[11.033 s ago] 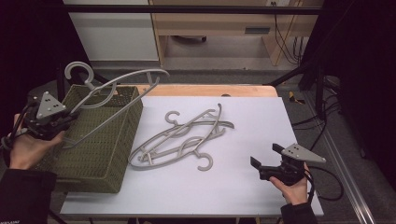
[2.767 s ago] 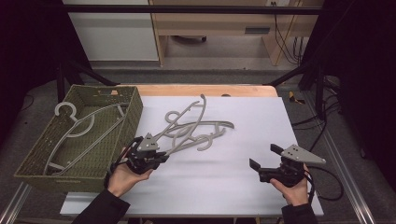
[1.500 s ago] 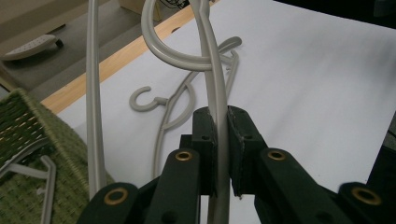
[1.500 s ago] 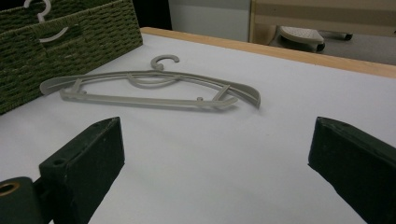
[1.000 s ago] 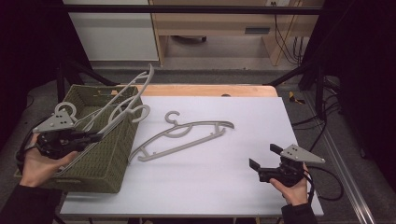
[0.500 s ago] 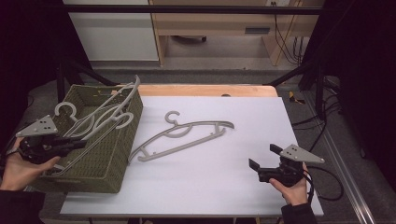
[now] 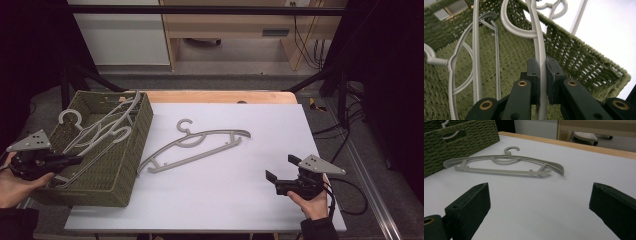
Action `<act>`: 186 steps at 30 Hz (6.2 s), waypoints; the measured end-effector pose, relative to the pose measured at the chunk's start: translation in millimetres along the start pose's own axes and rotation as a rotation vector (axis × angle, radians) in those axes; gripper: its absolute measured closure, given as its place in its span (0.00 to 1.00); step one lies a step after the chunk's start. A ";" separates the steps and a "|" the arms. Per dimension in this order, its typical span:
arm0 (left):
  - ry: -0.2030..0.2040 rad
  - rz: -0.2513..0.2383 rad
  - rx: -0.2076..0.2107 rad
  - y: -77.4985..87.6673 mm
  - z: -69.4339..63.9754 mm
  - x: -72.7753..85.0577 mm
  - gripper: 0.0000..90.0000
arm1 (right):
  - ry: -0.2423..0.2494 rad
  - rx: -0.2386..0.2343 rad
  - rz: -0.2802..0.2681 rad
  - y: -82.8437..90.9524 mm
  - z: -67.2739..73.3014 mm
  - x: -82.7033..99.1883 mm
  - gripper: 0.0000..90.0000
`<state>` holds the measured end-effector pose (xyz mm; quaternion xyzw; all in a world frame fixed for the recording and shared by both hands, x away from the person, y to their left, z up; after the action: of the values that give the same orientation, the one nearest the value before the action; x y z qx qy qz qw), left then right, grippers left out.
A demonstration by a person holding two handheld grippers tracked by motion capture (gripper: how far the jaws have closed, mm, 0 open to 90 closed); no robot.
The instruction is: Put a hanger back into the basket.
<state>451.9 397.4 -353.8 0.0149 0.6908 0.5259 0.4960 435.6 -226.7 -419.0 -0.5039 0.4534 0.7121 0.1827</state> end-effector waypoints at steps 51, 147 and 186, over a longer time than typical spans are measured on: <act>0.280 0.065 -0.205 -26.2 48.3 34.2 0.83 | -0.007 -0.004 0.000 -1.6 1.3 -0.1 0.04; 0.077 -0.155 -0.012 -177.2 -112.7 -106.5 0.18 | -0.004 -0.004 -0.009 0.3 0.9 -2.1 0.03; 0.192 0.160 -0.197 -266.4 -71.5 -86.2 0.55 | 0.005 -0.021 -0.003 -1.4 3.8 -0.7 0.04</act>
<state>579.0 180.8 -496.9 -0.0294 0.6767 0.6279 0.3834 434.8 -222.7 -418.7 -0.5083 0.4455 0.7154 0.1772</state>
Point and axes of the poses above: each handheld gripper's, and its own axes: y roughly backward along the jaws, x roughly out of its underside, z roughly to its left, the point moved 4 cm from there along -y, roughly forward along the jaws, and after that the axes turned 5 degrees about z, right-handed, at the moved point
